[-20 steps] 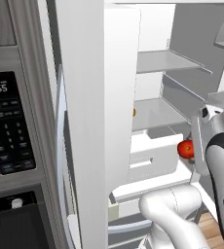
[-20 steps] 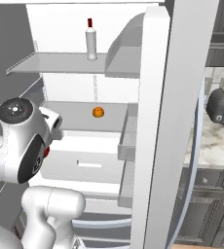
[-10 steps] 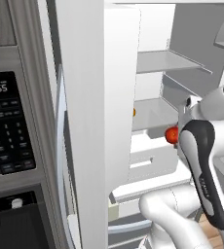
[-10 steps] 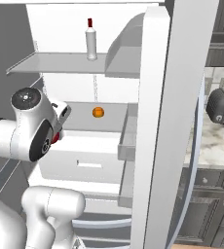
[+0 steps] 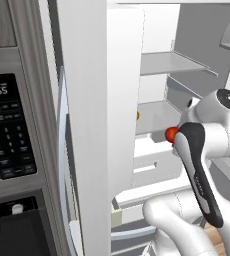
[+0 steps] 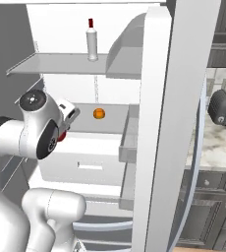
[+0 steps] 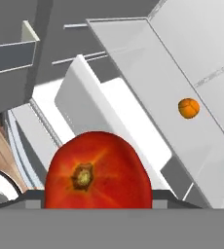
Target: Place the liquor on the top shelf of the fridge to keep it out of children's reach, and place the orange and tomato on lower shelves for easy access.
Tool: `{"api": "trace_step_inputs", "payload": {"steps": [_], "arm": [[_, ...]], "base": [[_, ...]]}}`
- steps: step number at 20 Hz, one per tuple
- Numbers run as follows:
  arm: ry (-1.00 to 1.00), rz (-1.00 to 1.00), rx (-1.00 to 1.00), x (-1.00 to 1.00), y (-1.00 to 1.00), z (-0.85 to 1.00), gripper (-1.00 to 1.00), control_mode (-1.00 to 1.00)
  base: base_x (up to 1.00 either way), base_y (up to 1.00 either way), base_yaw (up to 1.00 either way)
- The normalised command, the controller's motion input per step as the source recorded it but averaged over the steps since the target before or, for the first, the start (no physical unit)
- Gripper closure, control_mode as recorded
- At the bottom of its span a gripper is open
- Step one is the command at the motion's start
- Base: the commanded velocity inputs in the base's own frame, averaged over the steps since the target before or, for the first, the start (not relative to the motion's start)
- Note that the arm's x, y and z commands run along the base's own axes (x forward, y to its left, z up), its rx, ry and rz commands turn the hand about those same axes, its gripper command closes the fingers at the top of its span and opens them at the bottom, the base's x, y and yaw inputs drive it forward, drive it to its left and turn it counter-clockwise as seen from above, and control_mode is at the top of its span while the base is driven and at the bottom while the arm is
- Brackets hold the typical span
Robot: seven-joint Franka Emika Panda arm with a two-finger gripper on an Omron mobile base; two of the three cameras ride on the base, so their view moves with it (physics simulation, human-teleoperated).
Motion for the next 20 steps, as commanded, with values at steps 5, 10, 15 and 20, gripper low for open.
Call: {"api": "trace_step_inputs", "payload": {"steps": [5,10,15,20], "arm": [[-0.07,-0.21,0.18,0.34,0.00,-0.18,1.00,-1.00],[-0.03,-0.18,0.21,0.40,0.00,-0.10,1.00,-1.00],[0.00,-0.12,0.20,0.48,0.00,-0.10,1.00,-1.00],[0.00,-0.09,0.21,0.46,0.00,-0.11,1.00,-1.00]], "base": [[0.00,0.00,0.00],[0.00,0.00,0.00],[0.00,0.00,0.00],[0.00,0.00,0.00]]}}
